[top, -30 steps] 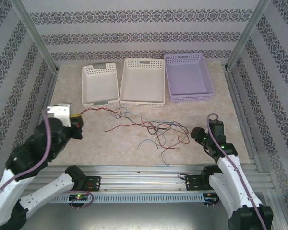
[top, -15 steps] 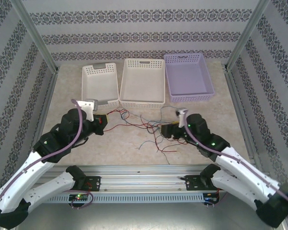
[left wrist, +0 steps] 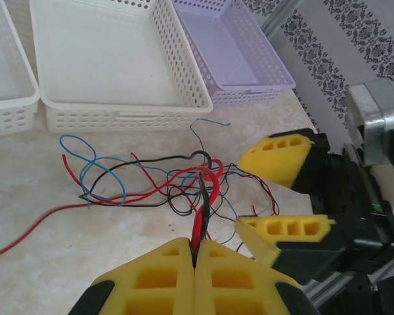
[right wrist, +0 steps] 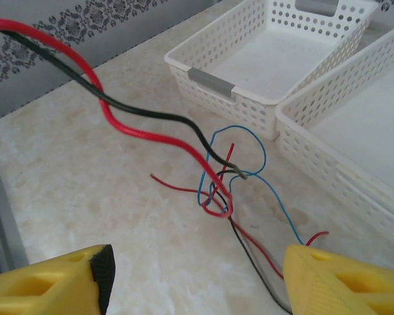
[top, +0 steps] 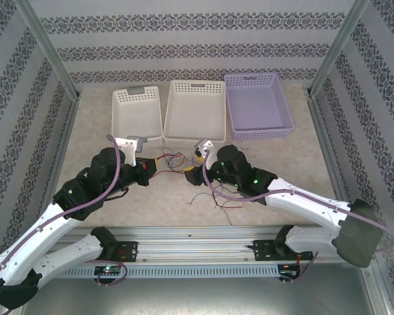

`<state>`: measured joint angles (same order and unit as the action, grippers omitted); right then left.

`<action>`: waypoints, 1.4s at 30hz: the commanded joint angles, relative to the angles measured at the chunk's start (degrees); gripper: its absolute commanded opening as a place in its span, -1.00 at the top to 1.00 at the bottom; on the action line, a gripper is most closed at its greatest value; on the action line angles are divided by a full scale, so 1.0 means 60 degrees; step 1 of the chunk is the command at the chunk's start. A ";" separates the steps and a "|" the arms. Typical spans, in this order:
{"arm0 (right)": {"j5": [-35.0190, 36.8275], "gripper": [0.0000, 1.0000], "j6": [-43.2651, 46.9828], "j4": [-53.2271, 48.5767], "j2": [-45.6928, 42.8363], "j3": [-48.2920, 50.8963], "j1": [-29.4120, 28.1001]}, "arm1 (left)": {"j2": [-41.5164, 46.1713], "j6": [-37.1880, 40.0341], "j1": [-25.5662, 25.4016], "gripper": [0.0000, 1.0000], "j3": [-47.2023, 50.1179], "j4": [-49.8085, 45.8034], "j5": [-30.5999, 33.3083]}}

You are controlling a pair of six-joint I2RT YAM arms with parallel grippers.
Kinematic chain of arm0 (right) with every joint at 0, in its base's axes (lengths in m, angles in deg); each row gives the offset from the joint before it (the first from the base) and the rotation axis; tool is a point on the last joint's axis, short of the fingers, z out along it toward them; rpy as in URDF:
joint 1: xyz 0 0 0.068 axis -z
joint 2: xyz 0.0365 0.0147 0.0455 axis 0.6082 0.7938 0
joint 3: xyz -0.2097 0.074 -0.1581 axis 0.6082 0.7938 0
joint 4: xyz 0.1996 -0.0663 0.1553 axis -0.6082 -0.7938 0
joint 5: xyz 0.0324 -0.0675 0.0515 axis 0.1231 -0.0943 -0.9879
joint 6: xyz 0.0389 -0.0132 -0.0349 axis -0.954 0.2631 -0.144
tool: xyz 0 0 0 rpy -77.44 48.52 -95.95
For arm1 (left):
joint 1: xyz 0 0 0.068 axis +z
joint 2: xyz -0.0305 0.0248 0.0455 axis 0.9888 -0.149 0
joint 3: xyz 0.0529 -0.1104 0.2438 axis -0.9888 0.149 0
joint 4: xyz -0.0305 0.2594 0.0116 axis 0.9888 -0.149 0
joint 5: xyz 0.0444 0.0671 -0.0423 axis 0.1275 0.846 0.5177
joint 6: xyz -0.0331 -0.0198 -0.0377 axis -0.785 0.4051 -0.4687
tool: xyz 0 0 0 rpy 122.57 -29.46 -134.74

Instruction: Untangle the cables

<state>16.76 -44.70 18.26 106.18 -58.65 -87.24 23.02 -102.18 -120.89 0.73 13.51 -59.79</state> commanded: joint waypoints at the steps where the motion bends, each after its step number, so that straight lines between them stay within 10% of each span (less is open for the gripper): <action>1: 0.0438 -0.35 0.0786 0.0998 0.0235 -0.0235 -0.0068 | 0.0015 -0.0153 -0.0161 1.00 -0.0024 0.0371 -0.0231; 11: 0.0222 -0.22 0.1091 0.1793 0.1054 -0.0350 -0.0060 | 0.0036 -0.0186 -0.0220 1.00 0.0025 0.0484 -0.0537; 17: 0.0176 0.62 0.1081 0.2002 0.0986 -0.0265 -0.0061 | 0.0043 -0.0082 -0.0229 1.00 -0.0049 0.0332 -0.0547; 23: -0.0687 1.00 0.0749 0.2049 0.0151 0.0207 -0.0011 | 0.0137 0.0093 -0.0228 1.00 -0.0039 0.0126 -0.0336; 32: -0.2491 1.00 -0.0427 0.2264 -0.1552 0.1122 0.0573 | 0.0386 0.0257 -0.0220 -0.46 0.0388 0.0316 -0.0479; 42: -0.4172 1.00 -0.1318 0.2804 -0.2073 0.1489 0.1133 | 0.0122 -0.0023 -0.0232 -0.62 0.1636 0.2513 -0.2612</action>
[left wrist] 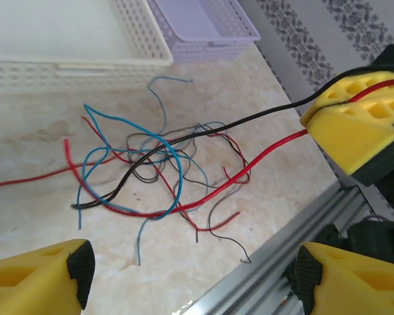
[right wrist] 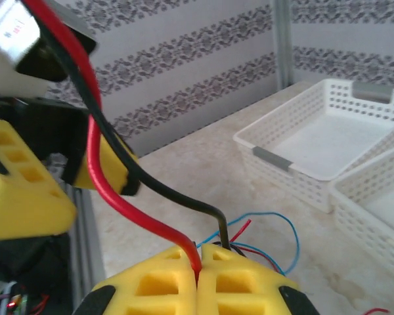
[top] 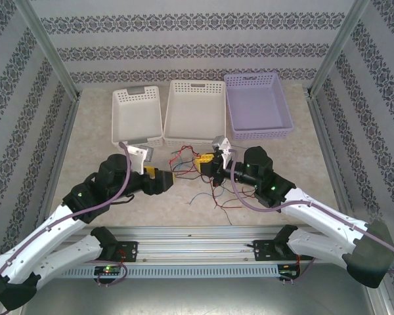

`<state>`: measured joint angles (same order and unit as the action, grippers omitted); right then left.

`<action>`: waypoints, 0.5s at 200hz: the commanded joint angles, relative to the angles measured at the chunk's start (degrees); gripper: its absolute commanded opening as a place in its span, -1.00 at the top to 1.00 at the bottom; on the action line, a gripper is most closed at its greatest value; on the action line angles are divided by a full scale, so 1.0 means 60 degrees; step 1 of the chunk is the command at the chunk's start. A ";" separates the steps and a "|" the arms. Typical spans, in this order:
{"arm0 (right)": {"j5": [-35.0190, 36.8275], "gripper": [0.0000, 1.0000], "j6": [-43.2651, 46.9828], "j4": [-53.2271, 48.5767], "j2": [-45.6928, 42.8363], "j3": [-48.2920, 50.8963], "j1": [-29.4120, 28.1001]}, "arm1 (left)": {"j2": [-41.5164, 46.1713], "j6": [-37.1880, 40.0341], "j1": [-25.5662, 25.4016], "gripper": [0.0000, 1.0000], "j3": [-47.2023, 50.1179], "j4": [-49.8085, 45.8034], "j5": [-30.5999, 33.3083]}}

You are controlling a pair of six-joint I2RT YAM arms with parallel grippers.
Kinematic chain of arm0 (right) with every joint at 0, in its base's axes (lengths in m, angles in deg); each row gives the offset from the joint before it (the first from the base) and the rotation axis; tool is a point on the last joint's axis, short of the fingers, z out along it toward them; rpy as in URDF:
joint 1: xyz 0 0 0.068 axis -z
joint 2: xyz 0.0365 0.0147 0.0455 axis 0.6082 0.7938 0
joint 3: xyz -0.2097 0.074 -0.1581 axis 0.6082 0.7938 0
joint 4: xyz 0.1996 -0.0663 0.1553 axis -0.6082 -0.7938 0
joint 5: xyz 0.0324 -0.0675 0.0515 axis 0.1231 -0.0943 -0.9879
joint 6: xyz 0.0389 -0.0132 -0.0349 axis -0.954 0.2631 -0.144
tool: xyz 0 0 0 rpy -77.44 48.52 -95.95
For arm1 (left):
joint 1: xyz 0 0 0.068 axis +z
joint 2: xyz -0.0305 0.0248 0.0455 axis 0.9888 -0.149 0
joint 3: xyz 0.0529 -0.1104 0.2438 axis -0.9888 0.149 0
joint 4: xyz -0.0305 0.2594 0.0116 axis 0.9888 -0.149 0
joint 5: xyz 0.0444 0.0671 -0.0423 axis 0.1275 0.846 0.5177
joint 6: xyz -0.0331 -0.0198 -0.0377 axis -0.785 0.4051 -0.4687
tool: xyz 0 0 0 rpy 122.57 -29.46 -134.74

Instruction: Untangle the cables

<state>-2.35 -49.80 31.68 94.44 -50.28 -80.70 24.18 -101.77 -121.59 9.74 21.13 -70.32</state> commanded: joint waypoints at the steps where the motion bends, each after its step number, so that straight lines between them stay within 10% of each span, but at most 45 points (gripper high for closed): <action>1: -0.1178 1.00 -0.0536 0.0618 -0.0098 0.0079 0.0039 | -0.0151 -0.0074 -0.0117 -0.62 0.0183 0.1369 -0.0970; 100: -0.2913 1.00 -0.1062 0.1322 -0.0040 0.0225 0.0044 | -0.1040 -0.0230 -0.0115 -0.66 0.0968 0.2922 -0.1882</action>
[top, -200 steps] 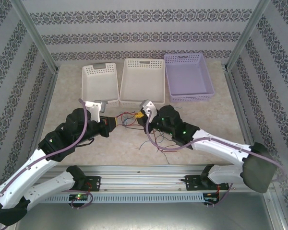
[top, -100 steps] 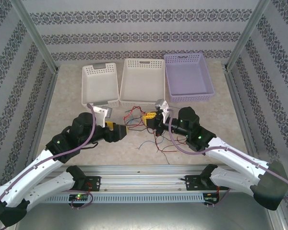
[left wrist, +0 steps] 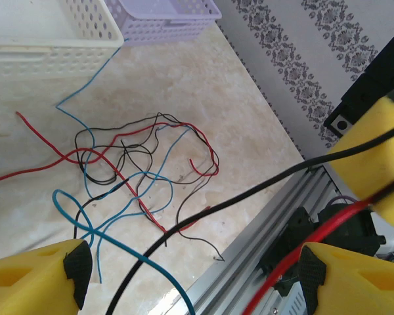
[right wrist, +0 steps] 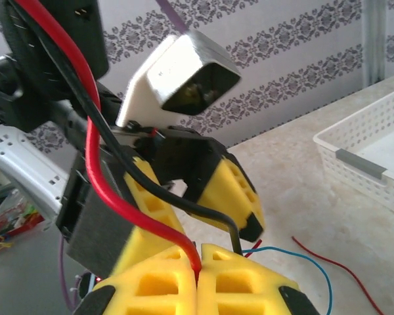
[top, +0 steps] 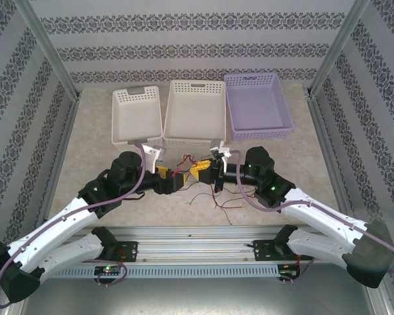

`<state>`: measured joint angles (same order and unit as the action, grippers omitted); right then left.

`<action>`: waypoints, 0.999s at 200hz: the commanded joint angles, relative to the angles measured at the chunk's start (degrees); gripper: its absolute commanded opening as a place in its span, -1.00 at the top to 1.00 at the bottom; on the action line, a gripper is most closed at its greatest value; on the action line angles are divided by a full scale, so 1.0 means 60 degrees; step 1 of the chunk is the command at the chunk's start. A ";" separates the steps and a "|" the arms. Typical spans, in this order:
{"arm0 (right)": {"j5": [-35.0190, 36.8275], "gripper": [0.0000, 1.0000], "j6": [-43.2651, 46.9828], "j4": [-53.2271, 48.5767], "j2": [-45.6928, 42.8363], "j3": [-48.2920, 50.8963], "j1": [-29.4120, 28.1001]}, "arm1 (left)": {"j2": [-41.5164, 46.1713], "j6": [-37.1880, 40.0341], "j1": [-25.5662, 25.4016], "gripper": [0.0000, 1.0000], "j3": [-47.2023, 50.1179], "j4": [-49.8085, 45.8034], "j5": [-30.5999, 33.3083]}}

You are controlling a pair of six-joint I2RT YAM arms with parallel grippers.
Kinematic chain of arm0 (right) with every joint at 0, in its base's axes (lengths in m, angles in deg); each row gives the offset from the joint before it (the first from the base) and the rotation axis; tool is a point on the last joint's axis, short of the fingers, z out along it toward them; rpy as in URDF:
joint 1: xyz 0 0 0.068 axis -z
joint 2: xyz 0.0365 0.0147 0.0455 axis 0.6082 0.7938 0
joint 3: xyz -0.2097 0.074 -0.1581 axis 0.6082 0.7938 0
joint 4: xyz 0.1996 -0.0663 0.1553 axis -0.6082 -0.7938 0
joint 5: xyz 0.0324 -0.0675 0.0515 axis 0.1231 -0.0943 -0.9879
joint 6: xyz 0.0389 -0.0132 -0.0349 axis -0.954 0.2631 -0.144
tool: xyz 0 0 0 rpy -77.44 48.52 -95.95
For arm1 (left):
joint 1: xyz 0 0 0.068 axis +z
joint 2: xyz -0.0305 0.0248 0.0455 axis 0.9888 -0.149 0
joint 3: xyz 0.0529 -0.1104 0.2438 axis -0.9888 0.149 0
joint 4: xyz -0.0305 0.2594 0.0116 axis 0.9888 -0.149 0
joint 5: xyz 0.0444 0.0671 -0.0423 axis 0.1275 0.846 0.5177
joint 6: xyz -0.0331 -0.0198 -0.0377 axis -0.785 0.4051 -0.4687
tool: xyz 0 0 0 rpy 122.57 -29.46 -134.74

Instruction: Untangle the cables

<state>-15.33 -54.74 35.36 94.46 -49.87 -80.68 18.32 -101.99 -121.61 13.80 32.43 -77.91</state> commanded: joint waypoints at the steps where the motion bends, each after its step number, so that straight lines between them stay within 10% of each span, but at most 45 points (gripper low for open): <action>1: -0.0760 1.00 -0.0239 0.0715 -0.0045 0.0156 0.0041 | -0.0069 -0.0205 -0.0113 -0.66 0.0298 0.1052 -0.0621; 165: -0.2420 1.00 -0.1488 0.2227 0.0022 0.0247 0.0388 | -0.0840 -0.0501 -0.0104 -0.69 0.1284 0.2573 -0.0944; 200: -0.2543 1.00 -0.1690 0.2408 0.0139 0.0213 0.0387 | -0.0939 -0.0510 -0.0111 -0.28 0.1343 0.2722 -0.0998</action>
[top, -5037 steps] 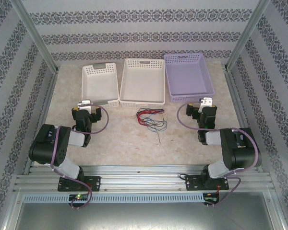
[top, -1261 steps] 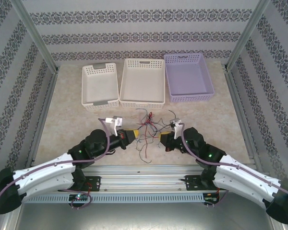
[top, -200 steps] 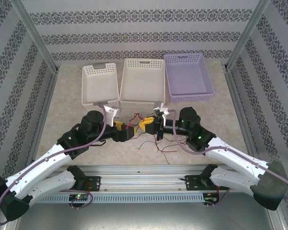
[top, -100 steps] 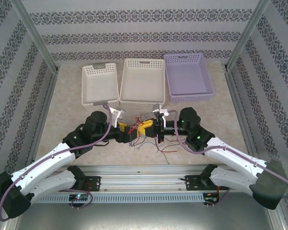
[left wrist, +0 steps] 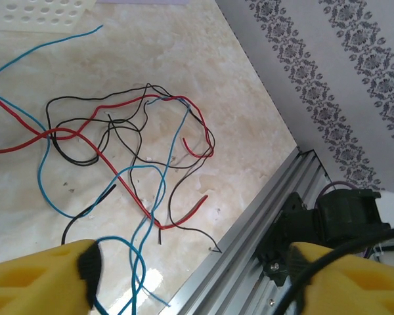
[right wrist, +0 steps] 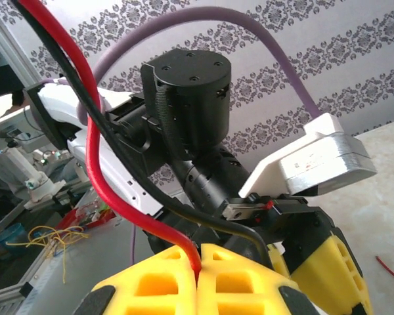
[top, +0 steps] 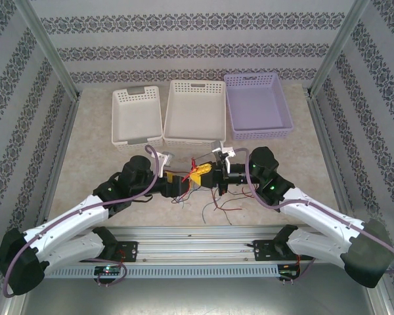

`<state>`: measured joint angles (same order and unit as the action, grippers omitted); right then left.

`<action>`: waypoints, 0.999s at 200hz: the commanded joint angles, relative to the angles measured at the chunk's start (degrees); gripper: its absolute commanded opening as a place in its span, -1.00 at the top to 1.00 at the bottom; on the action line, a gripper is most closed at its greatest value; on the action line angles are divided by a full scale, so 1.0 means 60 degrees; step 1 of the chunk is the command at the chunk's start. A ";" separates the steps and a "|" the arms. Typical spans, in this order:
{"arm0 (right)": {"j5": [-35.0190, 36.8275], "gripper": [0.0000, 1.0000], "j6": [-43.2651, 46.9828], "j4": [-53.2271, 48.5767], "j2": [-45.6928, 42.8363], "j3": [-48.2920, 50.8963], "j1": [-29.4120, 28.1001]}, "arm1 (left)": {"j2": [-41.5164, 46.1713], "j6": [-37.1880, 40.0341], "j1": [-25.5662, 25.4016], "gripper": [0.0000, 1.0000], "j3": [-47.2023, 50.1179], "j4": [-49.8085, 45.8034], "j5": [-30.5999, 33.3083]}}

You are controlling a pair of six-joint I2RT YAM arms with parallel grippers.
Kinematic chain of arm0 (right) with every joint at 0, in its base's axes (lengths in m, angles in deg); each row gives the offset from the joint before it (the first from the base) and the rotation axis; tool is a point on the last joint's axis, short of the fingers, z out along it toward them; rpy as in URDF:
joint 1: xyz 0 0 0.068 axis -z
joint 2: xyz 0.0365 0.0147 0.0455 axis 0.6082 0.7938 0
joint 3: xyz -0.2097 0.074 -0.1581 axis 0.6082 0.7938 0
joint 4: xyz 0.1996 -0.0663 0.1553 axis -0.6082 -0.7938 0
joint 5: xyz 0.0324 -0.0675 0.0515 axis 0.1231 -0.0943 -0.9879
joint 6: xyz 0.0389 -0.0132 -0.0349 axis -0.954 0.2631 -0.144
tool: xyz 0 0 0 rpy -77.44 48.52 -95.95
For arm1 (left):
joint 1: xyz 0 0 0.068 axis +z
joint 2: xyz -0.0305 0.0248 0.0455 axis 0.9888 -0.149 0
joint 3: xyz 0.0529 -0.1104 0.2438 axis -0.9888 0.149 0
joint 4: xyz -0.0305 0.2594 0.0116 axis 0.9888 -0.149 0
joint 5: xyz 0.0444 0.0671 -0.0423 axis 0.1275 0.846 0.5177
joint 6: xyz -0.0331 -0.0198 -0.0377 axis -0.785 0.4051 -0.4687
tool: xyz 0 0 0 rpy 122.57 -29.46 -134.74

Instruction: Untangle the cables

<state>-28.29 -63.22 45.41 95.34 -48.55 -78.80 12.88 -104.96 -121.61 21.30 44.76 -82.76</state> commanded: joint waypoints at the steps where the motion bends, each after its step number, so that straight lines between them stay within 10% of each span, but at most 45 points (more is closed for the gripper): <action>1: -0.0390 1.00 -0.0284 0.0738 -0.0012 -0.0005 0.0077 | -0.0039 -0.0014 -0.0113 -0.25 0.0095 0.0674 -0.0179; 60: 0.0021 1.00 -0.0299 0.0070 -0.0526 0.0161 0.0341 | 0.0199 0.0161 -0.0100 1.00 0.0099 0.0315 0.0206; 200: 0.5801 1.00 -0.0559 -0.6795 -0.3854 0.0106 0.4526 | 0.2658 0.1016 0.0859 1.00 -0.1657 -0.6114 0.5081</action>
<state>-5.71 -65.77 15.38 72.82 -44.29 -55.43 27.04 -100.59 -117.64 14.92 18.51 -62.08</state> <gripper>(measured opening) 0.045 0.053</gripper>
